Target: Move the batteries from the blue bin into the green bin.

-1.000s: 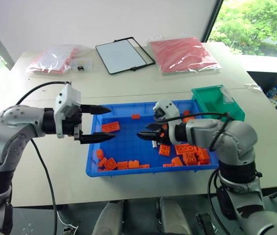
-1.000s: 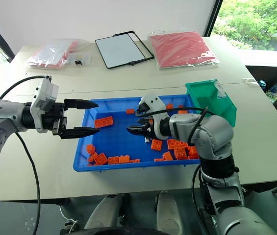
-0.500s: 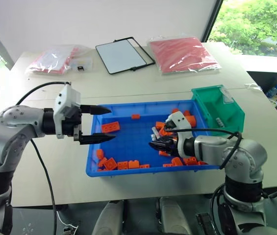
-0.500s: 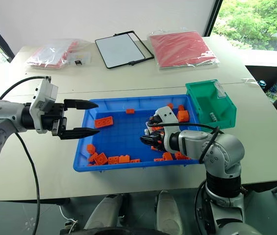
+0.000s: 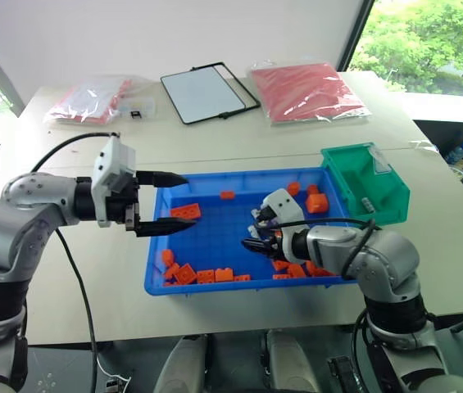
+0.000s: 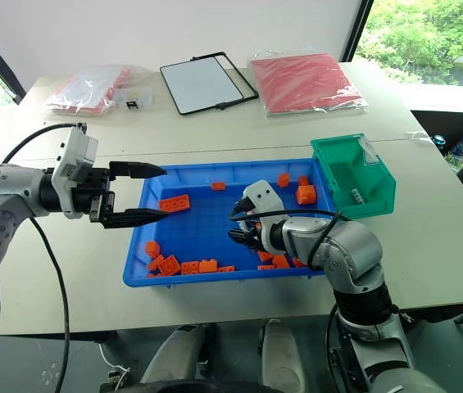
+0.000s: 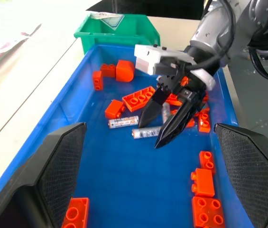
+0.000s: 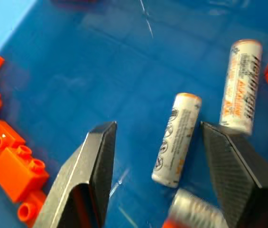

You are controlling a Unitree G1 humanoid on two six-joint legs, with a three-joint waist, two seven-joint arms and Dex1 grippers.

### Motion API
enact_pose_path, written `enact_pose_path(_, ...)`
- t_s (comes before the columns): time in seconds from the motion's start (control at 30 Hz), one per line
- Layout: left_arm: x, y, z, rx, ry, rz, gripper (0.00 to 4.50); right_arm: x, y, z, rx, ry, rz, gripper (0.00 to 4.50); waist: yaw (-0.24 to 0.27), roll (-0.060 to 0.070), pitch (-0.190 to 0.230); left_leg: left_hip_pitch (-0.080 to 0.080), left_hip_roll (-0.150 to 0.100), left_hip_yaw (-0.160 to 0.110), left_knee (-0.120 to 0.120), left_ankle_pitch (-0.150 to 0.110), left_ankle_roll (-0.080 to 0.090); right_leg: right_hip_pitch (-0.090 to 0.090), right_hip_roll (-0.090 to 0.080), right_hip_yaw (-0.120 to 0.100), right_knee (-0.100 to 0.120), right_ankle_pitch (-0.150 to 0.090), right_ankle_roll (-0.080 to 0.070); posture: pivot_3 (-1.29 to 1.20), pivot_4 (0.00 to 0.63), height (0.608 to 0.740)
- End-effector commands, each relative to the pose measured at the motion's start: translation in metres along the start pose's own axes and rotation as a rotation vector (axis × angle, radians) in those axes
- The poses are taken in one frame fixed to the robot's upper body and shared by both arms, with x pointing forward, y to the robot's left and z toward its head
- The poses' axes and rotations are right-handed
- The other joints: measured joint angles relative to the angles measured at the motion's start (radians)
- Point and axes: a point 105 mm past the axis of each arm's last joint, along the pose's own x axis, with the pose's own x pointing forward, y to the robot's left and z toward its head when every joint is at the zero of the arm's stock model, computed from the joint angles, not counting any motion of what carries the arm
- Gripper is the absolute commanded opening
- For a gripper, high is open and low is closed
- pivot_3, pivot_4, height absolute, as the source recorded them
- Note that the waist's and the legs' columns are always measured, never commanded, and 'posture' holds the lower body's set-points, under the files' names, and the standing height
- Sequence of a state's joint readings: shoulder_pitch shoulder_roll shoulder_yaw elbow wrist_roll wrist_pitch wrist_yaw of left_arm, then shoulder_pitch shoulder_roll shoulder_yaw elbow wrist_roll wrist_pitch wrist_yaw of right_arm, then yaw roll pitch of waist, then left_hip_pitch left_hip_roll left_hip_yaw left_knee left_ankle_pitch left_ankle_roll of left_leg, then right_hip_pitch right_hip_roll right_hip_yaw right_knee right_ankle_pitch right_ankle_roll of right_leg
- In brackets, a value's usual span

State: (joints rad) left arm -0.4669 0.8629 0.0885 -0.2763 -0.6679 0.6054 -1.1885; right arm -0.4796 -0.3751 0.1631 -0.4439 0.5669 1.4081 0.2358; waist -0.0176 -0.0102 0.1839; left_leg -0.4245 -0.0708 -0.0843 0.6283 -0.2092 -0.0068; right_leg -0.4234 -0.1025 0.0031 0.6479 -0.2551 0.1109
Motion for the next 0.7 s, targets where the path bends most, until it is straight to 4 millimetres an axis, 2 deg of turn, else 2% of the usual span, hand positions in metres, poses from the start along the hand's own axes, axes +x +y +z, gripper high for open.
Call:
enact_pose_path(0.03,-0.001,0.001,0.008,0.037,-0.012,0.003,4.50,0.007,0.001,-0.013,-0.019,0.047,0.012,1.43,0.000,0.000,0.000,0.000,0.000,0.000,0.000,0.000,0.000,0.000,0.000,0.000,0.000,0.000,0.000,0.00,0.150,0.735)
enact_pose_path(0.1,-0.001,0.001,0.008,0.038,-0.012,0.004,4.50,0.005,0.001,-0.010,-0.025,0.038,0.021,0.36,0.000,0.000,0.000,0.000,0.000,0.000,0.000,0.000,0.000,0.000,0.000,0.000,0.000,0.000,0.000,0.00,0.150,0.735)
enact_pose_path(0.13,-0.001,0.001,0.008,0.037,-0.012,0.004,4.50,0.003,0.002,-0.007,-0.022,0.024,0.031,0.06,0.000,0.000,0.000,0.000,0.000,0.000,0.000,0.000,0.000,0.000,0.000,0.000,0.000,0.000,0.000,0.00,0.150,0.735)
enact_pose_path(0.23,-0.002,-0.002,0.006,0.029,-0.008,-0.002,4.50,-0.013,0.002,0.019,-0.003,-0.063,0.056,0.07,0.001,0.000,0.000,0.000,0.000,0.000,0.000,0.000,0.000,0.000,0.000,0.000,0.000,0.000,0.000,0.00,0.150,0.735)
enact_pose_path(0.3,-0.002,-0.002,0.005,0.026,-0.006,-0.003,4.50,-0.028,-0.006,0.039,0.035,-0.131,0.044,0.07,0.001,0.000,0.001,0.000,0.000,0.000,0.000,0.000,0.000,0.000,0.000,0.000,0.000,0.000,0.000,0.00,0.150,0.735)
enact_pose_path(0.4,-0.002,-0.003,0.004,0.023,-0.005,-0.003,4.50,-0.060,-0.034,0.065,0.065,-0.219,-0.039,0.07,0.002,0.001,0.001,-0.001,0.000,0.000,0.000,0.000,0.000,-0.001,0.000,0.000,0.000,0.000,0.000,0.00,0.150,0.735)
enact_pose_path(0.43,-0.002,-0.003,0.004,0.021,-0.005,-0.004,4.50,-0.073,-0.050,0.069,0.064,-0.236,-0.104,0.07,0.006,0.001,0.001,-0.001,0.000,0.000,0.000,0.000,0.000,-0.001,0.000,0.000,0.000,0.000,0.000,0.00,0.150,0.735)
enact_pose_path(0.57,-0.001,-0.005,0.002,0.016,-0.004,-0.015,4.50,-0.116,-0.112,0.064,0.064,-0.235,-0.363,0.07,0.018,-0.001,0.001,-0.002,-0.001,0.000,0.000,0.000,0.000,0.001,-0.001,-0.001,-0.003,0.000,0.000,0.00,0.150,0.735)
enact_pose_path(0.7,0.003,-0.004,0.002,0.016,-0.011,-0.021,4.50,-0.128,-0.142,0.048,0.046,-0.192,-0.461,0.07,0.007,-0.001,0.002,-0.001,0.000,0.001,0.000,0.000,0.001,0.001,-0.001,-0.001,-0.003,0.000,0.000,0.00,0.150,0.735)
